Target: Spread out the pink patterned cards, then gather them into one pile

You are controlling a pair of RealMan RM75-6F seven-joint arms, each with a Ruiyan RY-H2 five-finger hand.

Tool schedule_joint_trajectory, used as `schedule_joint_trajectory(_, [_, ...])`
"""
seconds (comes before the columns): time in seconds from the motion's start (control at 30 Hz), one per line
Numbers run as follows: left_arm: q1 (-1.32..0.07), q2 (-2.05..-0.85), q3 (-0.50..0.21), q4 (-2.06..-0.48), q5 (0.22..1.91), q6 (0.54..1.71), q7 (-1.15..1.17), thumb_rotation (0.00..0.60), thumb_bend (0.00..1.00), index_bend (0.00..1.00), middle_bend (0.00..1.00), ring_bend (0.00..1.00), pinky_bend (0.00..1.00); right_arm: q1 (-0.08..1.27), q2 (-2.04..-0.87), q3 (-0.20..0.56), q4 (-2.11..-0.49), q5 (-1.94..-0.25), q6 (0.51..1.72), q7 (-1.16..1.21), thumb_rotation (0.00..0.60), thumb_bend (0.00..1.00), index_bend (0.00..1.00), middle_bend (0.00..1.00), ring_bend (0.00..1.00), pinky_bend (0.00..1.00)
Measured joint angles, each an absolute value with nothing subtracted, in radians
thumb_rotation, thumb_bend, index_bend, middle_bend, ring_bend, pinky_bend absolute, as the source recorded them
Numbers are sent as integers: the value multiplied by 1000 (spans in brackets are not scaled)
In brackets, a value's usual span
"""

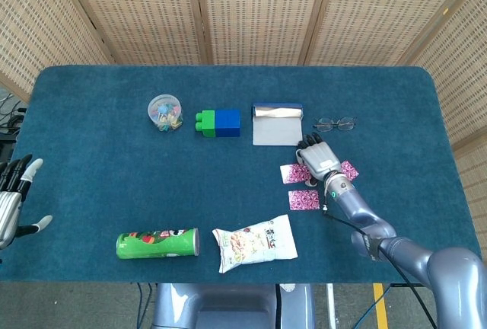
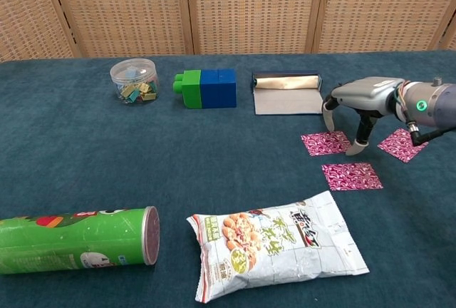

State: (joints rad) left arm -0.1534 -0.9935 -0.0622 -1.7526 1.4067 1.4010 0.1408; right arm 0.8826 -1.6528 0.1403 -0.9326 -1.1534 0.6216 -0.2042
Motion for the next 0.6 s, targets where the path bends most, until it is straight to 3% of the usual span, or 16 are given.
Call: schedule_joint_trajectory(0.6, [-151, -997, -62, -1738, 1403, 1400, 129, 600, 41, 0, 0, 0, 0, 902, -1677, 146, -888, -1142, 602, -233, 600, 131, 413, 169, 0, 0])
